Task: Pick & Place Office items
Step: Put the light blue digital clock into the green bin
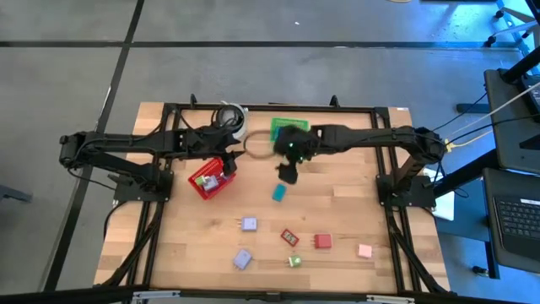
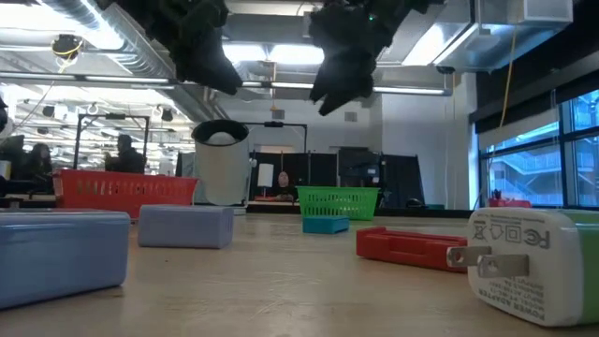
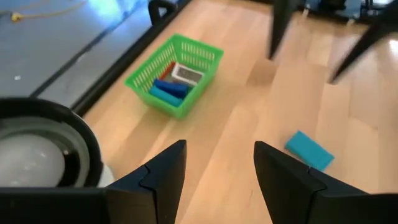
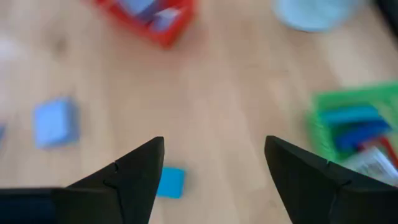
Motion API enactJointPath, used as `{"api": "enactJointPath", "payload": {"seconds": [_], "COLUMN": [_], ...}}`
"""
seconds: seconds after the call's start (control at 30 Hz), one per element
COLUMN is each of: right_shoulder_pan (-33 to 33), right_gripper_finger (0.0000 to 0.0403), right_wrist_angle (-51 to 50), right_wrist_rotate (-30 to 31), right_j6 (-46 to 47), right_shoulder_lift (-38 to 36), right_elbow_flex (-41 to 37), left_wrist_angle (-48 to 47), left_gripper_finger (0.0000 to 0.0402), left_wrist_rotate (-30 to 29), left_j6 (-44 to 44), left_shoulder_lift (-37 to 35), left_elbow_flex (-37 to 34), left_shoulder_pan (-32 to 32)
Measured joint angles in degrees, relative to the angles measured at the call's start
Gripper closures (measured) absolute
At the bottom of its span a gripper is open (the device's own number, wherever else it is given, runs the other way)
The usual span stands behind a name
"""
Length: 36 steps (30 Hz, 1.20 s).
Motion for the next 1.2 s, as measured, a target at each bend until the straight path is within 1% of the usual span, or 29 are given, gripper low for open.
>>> {"api": "enactJointPath", "payload": {"seconds": [0.13, 0.27, 0.37, 0.53, 0.73, 0.83, 0.93, 1.07, 1.2], "right_shoulder_pan": [2.0, 2.8, 3.0, 3.0, 3.6, 4.0, 3.9, 3.9, 4.0], "right_gripper_finger": [0.0126, 0.0126, 0.0126, 0.0126, 0.0126, 0.0126, 0.0126, 0.0126, 0.0130], "right_wrist_angle": [-0.3, 0.6, 1.5, 1.2, 0.7, 1.3, 1.5, 1.2, 1.1], "right_wrist_rotate": [-5.7, -10.7, -12.8, -13.1, -13.0, -13.0, -13.0, -12.8, -10.6], "right_j6": [-11.9, -24.2, -32.7, -41.5, -45.3, -48.0, -48.4, -48.5, -47.9], "right_shoulder_lift": [2.8, 6.0, 8.2, 12.7, 17.0, 18.4, 20.0, 22.1, 22.3], "right_elbow_flex": [0.0, 0.0, 0.0, 0.0, 0.0, 0.0, 0.0, 0.0, 0.1], "left_wrist_angle": [-1.4, -1.6, -1.6, -1.6, -1.6, -1.6, -1.4, -1.4, -1.1], "left_gripper_finger": [0.0217, 0.0217, 0.0217, 0.0217, 0.0217, 0.0217, 0.0217, 0.0217, 0.0217], "left_wrist_rotate": [0.0, 0.0, 0.0, 0.1, 0.0, 0.0, 0.0, -0.4, -0.4], "left_j6": [-2.8, -7.7, -11.6, -18.7, -29.6, -33.2, -36.3, -38.5, -38.4], "left_shoulder_lift": [0.0, 0.0, 0.0, 0.0, 0.0, 0.0, 0.0, 0.0, 0.0], "left_elbow_flex": [0.0, 0.0, 0.0, 0.0, 0.0, 0.0, 0.0, 0.0, 0.0], "left_shoulder_pan": [-1.7, -4.2, -6.4, -9.9, -13.0, -14.4, -15.6, -17.2, -18.5]}}
